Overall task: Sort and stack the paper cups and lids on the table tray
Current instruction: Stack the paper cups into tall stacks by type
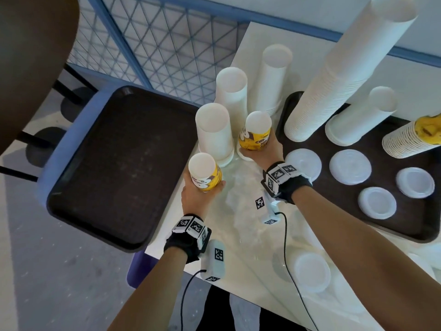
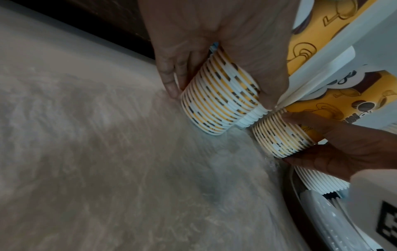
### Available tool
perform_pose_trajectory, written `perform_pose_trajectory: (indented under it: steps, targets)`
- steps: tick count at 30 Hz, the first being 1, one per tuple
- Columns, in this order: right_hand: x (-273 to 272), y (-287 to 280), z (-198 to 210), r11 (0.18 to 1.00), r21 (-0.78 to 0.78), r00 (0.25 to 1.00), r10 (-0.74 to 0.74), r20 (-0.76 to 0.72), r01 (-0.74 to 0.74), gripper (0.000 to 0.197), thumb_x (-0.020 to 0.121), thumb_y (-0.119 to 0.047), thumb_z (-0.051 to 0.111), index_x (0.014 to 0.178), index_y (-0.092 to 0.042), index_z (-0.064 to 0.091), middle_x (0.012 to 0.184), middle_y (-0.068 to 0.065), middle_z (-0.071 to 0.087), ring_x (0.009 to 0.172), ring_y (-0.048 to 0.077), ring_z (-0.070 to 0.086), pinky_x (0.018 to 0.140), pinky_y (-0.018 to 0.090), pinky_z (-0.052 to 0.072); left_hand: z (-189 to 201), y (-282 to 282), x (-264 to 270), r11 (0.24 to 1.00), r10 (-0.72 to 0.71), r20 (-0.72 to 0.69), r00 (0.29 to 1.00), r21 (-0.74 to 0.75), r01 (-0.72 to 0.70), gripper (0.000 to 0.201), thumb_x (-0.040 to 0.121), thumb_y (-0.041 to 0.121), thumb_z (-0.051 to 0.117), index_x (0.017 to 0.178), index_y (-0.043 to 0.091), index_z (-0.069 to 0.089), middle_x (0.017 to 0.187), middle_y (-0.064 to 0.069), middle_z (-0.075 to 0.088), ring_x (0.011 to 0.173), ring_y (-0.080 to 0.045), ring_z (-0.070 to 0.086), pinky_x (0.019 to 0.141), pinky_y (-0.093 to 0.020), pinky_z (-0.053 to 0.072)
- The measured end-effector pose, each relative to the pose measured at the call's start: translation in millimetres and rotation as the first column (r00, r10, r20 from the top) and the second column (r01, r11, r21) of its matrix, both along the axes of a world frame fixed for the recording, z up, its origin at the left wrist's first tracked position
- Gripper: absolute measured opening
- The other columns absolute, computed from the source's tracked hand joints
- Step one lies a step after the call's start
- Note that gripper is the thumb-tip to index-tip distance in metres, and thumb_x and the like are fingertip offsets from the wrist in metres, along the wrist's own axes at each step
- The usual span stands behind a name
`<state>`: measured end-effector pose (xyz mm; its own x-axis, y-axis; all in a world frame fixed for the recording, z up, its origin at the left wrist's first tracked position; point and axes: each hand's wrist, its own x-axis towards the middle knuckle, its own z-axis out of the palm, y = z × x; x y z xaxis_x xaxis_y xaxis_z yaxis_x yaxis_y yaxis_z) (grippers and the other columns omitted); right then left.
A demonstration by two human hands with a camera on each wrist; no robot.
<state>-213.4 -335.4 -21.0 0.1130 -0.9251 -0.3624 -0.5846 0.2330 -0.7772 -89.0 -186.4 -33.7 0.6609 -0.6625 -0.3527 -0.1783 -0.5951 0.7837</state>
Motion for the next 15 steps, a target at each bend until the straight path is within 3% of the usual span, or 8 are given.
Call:
perform_pose_trajectory:
  steps: [5, 8, 10, 11, 13, 15]
  targets:
    - [-23.5, 18.0, 19.3, 0.998, -0.063, 0.998, 0.022, 0.064, -0.018, 0.073, 0.064, -0.024, 0.083, 0.126, -0.015, 0.046, 0.114, -0.001, 0.064, 0.106, 0.017, 0.058, 0.085, 0.020, 0.040, 3.7, 6.5, 1.9, 0.998, -0.061, 0.024, 0.998, -0.023, 0.061, 0.079, 0.058, 0.036, 0.083, 0.123, 0.023, 0.041, 0.108, 0.007, 0.060, 0.109, -0.024, 0.058, 0.087, -0.027, 0.040]
    - [-52.0, 36.0, 32.6, 0.997, -0.055, 0.995, 0.060, 0.077, -0.056, 0.071, 0.061, -0.032, 0.083, 0.122, -0.012, 0.052, 0.102, -0.005, 0.064, 0.096, 0.012, 0.059, 0.089, 0.029, 0.048, 20.8, 14.6, -2.4, 0.994, -0.078, 0.068, 0.995, -0.077, 0.083, 0.081, 0.049, 0.046, 0.079, 0.119, 0.025, 0.044, 0.100, 0.011, 0.058, 0.104, -0.023, 0.060, 0.084, -0.025, 0.041]
    - [-80.9, 46.4, 45.3, 0.999, -0.048, 0.992, 0.032, 0.125, -0.026, 0.078, 0.054, -0.041, 0.081, 0.122, -0.012, 0.054, 0.106, -0.001, 0.066, 0.101, 0.016, 0.060, 0.093, 0.035, 0.049, 36.2, 20.3, -8.7, 0.987, -0.111, 0.138, 0.984, -0.103, 0.125, 0.081, 0.052, 0.031, 0.088, 0.120, 0.024, 0.046, 0.100, 0.010, 0.057, 0.099, -0.020, 0.059, 0.079, -0.020, 0.038]
    - [-98.1, 50.0, 53.1, 0.998, -0.058, 0.989, 0.004, 0.144, 0.004, 0.078, 0.053, -0.039, 0.082, 0.121, -0.012, 0.054, 0.108, -0.001, 0.065, 0.103, 0.016, 0.060, 0.093, 0.032, 0.048, 43.7, 22.8, -14.3, 0.978, -0.145, 0.160, 0.976, -0.124, 0.166, 0.082, 0.053, 0.023, 0.089, 0.122, 0.026, 0.045, 0.102, 0.010, 0.057, 0.097, -0.016, 0.058, 0.079, -0.019, 0.037]
    - [-135.3, 54.8, 73.4, 0.993, -0.091, 0.987, -0.064, 0.151, 0.078, 0.062, 0.060, -0.025, 0.085, 0.114, -0.013, 0.057, 0.104, -0.002, 0.064, 0.100, 0.014, 0.060, 0.091, 0.029, 0.048, 60.8, 21.7, -30.2, 0.927, -0.275, 0.158, 0.948, -0.217, 0.305, 0.085, 0.052, 0.019, 0.086, 0.124, 0.032, 0.044, 0.108, 0.012, 0.057, 0.098, -0.011, 0.056, 0.084, -0.024, 0.043]
    - [-174.8, 57.1, 93.4, 0.973, -0.144, 0.972, -0.155, 0.179, 0.182, 0.050, 0.061, -0.019, 0.084, 0.104, -0.018, 0.059, 0.101, 0.001, 0.066, 0.098, 0.018, 0.062, 0.091, 0.034, 0.050, 80.9, 5.8, -61.0, 0.818, -0.468, 0.164, 0.868, -0.290, 0.496, 0.083, 0.054, 0.018, 0.079, 0.126, 0.035, 0.042, 0.115, 0.018, 0.055, 0.104, -0.006, 0.055, 0.089, -0.021, 0.043]
